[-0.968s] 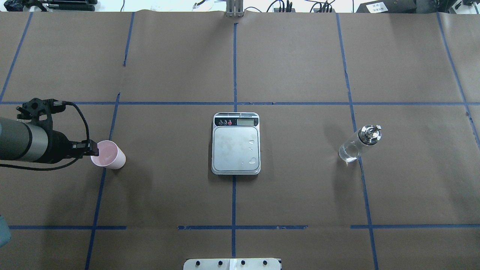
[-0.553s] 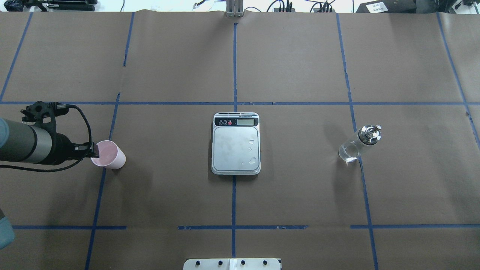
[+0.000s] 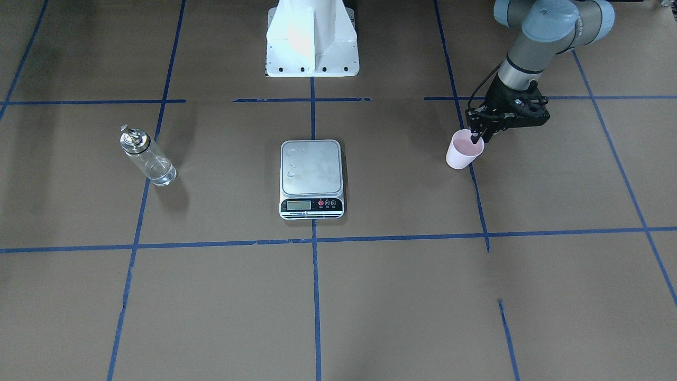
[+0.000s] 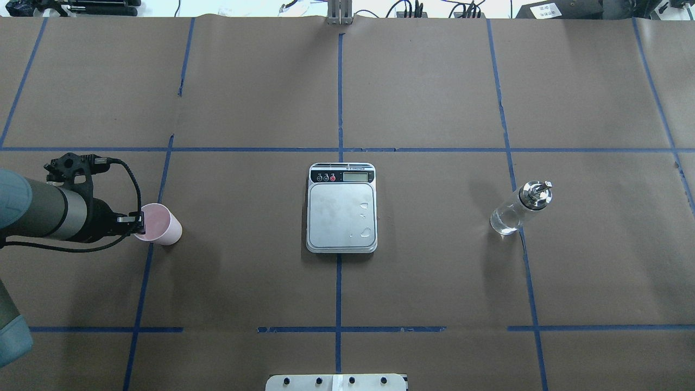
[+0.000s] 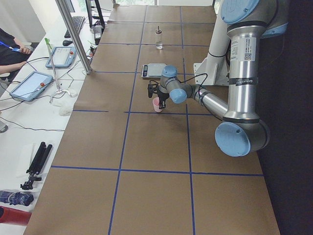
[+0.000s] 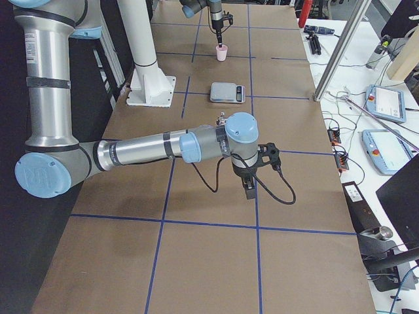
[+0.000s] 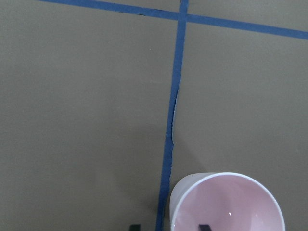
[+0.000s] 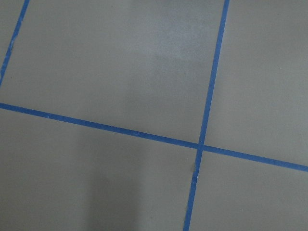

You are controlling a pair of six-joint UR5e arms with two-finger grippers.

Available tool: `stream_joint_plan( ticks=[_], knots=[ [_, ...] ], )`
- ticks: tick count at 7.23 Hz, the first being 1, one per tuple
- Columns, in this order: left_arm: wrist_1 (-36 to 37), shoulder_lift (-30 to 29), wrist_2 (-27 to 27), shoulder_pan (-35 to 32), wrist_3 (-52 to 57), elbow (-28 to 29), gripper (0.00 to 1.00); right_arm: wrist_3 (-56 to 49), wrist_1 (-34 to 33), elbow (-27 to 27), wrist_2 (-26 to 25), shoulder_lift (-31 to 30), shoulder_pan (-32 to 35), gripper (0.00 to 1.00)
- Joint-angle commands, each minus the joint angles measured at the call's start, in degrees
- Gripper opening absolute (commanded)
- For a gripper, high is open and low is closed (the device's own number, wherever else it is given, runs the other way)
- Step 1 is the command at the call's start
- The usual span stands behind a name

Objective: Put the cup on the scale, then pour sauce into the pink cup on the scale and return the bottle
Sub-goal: 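Carry the pink cup with the left gripper onto the scale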

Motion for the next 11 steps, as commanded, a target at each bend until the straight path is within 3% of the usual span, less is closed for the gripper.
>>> stream_joint_plan(
  ticks=[1, 3, 4, 6, 8, 11],
  knots=[
    [0.00, -0.07, 0.00, 0.38, -0.07, -0.69, 0.00, 0.00, 0.00, 0.12, 0.00, 0.00, 0.00, 1.00],
    [2.71, -0.68, -0.61, 0.29, 0.37, -5.06, 0.00, 0.09, 0.00, 0.03, 0.00, 0.00, 0.00, 1.00],
    [10.12, -6.86, -0.79, 0.29, 0.37, -6.65, 0.00, 0.35, 0.00, 0.21, 0.09, 0.00, 0.00, 1.00],
    [32.51, -30.45, -1.14, 1.07, 0.28, -2.83, 0.00, 0.35, 0.00, 0.12, 0.09, 0.00, 0.00, 1.00],
    [33.57, -40.88, -3.07, 1.61, 0.11, 6.38, 0.00, 0.35, 0.00, 0.03, 0.09, 0.00, 0.00, 1.00],
    [32.52, -48.82, -3.16, 3.01, 0.37, 16.95, 0.00, 0.35, 0.00, 0.03, 0.09, -0.18, 0.00, 1.00]
  ],
)
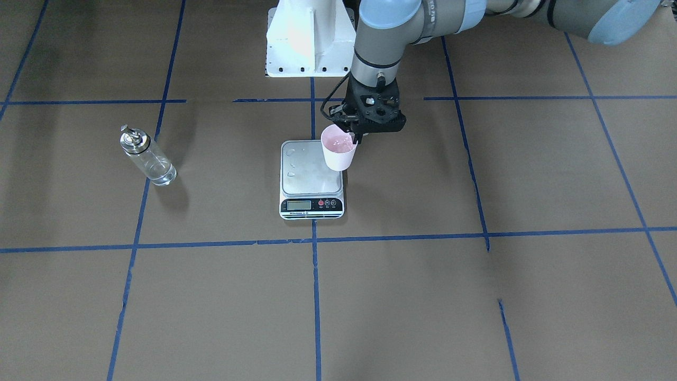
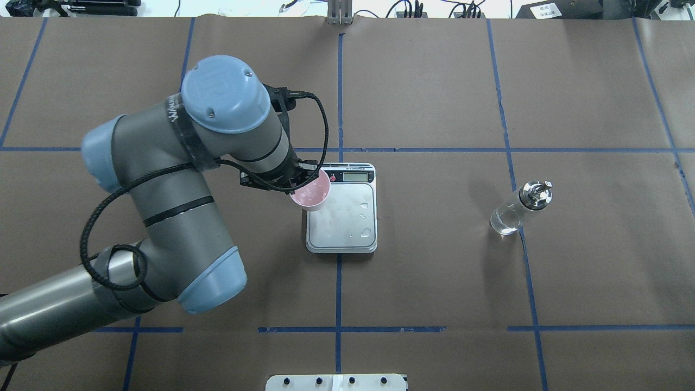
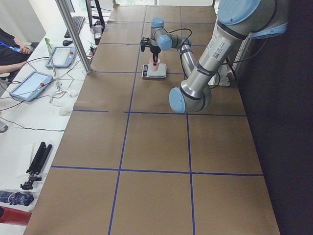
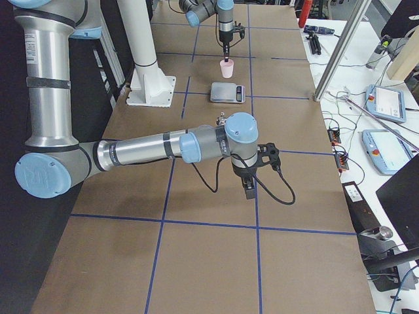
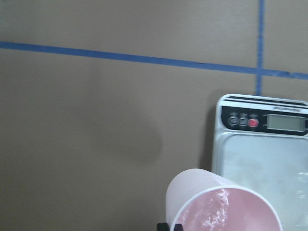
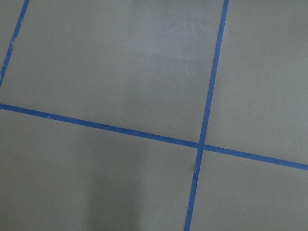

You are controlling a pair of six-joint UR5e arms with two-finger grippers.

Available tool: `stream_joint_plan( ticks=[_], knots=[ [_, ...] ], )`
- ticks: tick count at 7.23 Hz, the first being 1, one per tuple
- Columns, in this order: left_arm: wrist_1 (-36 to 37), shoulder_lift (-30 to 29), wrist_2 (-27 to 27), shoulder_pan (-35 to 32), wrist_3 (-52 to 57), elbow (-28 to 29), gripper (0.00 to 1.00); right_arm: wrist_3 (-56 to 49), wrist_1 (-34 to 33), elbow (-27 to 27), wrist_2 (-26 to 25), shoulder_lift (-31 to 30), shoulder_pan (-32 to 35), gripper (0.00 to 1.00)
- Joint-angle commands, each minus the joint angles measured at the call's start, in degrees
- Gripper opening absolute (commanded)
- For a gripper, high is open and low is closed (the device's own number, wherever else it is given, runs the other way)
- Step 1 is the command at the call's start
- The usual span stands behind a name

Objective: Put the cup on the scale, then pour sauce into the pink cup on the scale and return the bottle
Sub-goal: 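Carry the pink cup with the left gripper onto the scale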

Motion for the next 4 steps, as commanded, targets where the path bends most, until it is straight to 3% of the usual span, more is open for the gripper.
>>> stream_joint_plan(
  ticks=[1, 4],
  knots=[
    [-1.02, -6.20, -0.08, 0.52, 0.16, 8.10, 0.00, 0.00, 0.00, -0.04, 0.00, -0.05, 0.00, 1.00],
    [-4.72, -5.71, 0.01, 2.10, 0.16, 11.13, 0.00, 0.00, -0.09, -0.12, 0.00, -0.05, 0.00, 1.00]
  ],
)
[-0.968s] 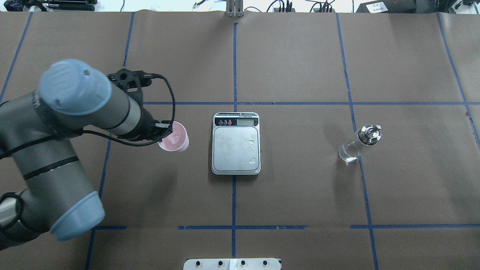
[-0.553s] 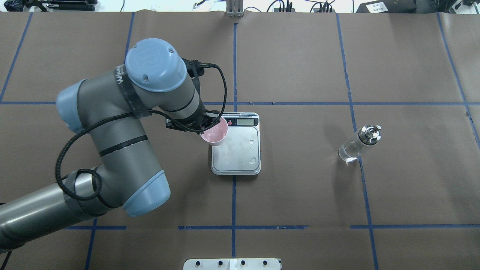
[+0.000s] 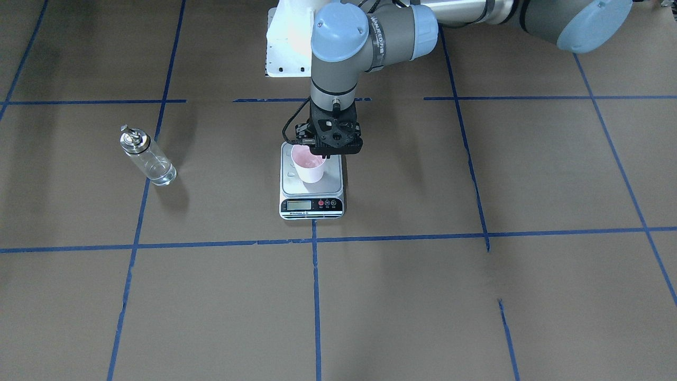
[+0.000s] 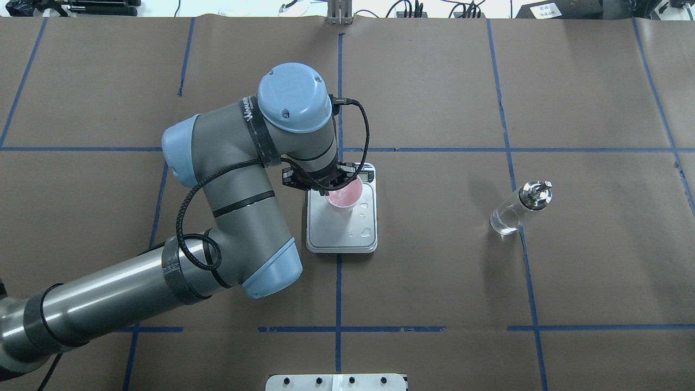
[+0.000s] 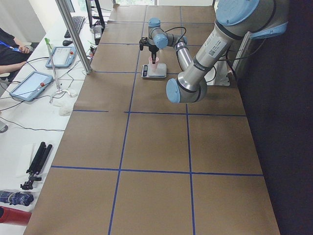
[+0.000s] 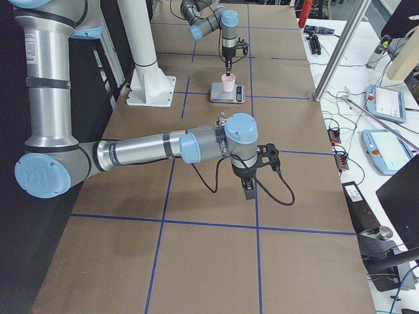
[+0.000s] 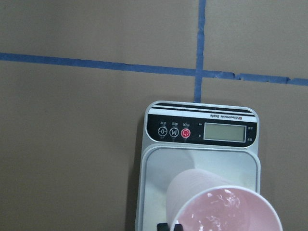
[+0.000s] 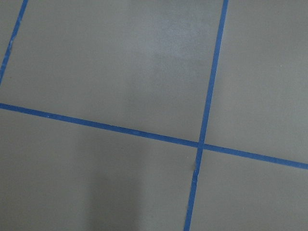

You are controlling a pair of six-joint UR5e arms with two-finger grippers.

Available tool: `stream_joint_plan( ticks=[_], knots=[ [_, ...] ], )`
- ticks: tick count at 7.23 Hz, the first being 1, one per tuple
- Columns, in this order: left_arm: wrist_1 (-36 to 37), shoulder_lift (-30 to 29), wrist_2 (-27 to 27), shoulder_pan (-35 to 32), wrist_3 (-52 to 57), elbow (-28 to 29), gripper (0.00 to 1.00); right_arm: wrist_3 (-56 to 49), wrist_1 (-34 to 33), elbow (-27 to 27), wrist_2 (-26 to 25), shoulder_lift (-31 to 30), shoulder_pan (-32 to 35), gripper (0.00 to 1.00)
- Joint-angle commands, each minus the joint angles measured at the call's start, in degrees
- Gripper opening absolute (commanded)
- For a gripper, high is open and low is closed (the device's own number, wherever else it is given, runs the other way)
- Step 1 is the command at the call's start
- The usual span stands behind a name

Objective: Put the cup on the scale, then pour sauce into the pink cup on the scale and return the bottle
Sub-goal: 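Carry the pink cup with the left gripper onto the scale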

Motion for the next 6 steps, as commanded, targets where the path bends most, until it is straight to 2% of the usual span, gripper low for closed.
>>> stream_joint_plan(
  ticks=[1, 2, 3, 4, 5, 6],
  knots=[
    [-1.06, 0.68, 0.01, 0.37, 0.09, 0.30, 0.00, 0.09, 0.02, 0.04, 0.00, 0.00, 0.00, 1.00],
    [-1.07, 0.77, -0.08, 0.38, 0.18, 0.03, 0.28, 0.00, -0.07, 0.04, 0.00, 0.00, 0.00, 1.00],
    [-0.80, 0.94, -0.08, 0.29, 3.83, -0.93, 0.99, 0.00, 0.02, 0.21, 0.00, 0.09, 0.00, 1.00],
    [-0.37, 1.38, -0.08, 0.20, 4.57, -3.11, 1.00, 0.09, -0.07, 0.21, 0.00, 0.09, 0.00, 1.00],
    [-0.01, 3.47, -0.25, -0.24, 4.66, -7.31, 1.00, 0.09, 0.02, 0.56, 0.52, 0.00, 0.00, 1.00],
    [3.56, 5.58, -0.25, -2.15, 7.27, -13.18, 1.00, -0.35, 0.19, 1.09, 1.40, 0.00, 0.00, 1.00]
  ],
)
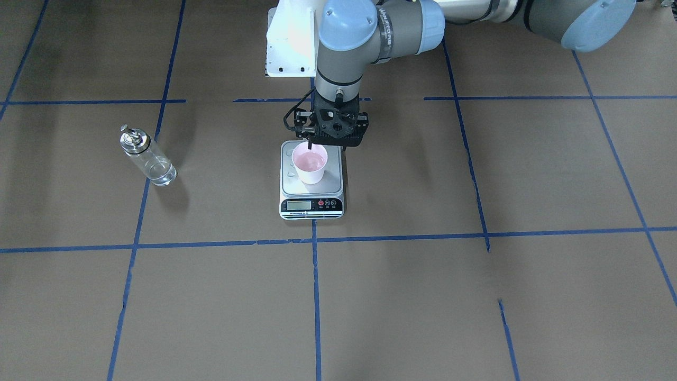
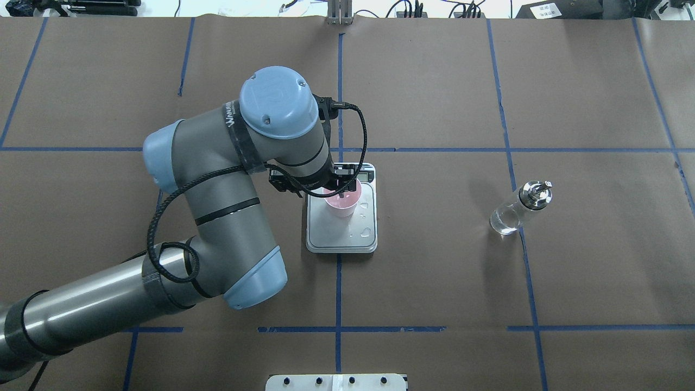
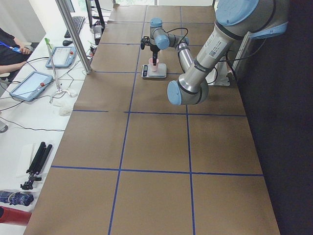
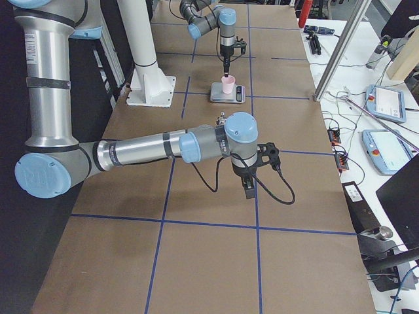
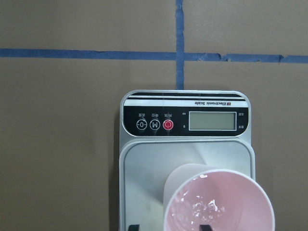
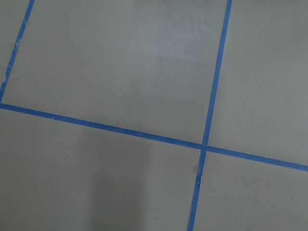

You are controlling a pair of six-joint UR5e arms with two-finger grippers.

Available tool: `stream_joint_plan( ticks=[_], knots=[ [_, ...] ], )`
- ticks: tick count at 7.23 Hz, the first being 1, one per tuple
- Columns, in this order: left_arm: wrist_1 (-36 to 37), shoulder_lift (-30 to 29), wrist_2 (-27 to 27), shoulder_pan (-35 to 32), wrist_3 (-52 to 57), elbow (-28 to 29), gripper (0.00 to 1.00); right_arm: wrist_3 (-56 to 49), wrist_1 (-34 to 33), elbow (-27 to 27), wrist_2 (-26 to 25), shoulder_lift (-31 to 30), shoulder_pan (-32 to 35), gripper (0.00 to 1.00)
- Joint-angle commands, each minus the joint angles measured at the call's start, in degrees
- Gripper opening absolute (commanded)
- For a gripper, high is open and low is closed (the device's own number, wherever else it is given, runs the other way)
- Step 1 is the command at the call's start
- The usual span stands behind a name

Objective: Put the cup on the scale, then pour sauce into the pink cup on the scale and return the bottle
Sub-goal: 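Carry the pink cup with the left gripper onto the scale, then release the pink cup on the scale and withdraw the left arm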

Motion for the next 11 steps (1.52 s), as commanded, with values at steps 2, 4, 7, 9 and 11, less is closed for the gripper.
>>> stream_joint_plan(
  ticks=[2, 4, 7, 9, 11],
  knots=[
    [12.42, 11.99, -0.15, -8.82, 16.56, -21.91, 1.00, 0.10, 2.62, 1.33, 1.47, -0.30, -0.09, 1.00],
    [12.53, 22.02, -1.98, -22.83, 38.81, -23.84, 1.00, 1.14, 2.71, 1.76, 2.26, -0.30, -0.44, 1.00],
    [12.01, 33.64, -13.36, -47.47, 63.55, -11.85, 1.00, 12.72, 2.71, 8.08, 2.36, -0.30, -5.52, 1.00],
    [0.39, 39.36, -13.33, -61.17, 82.67, 2.46, 1.00, 22.81, 4.80, 12.82, 1.83, -0.04, -11.58, 1.00],
    [-0.12, 41.83, -15.26, -63.79, 84.56, 6.50, 1.00, 33.79, 5.61, 19.13, -0.79, -0.21, -17.72, 1.00]
  ],
)
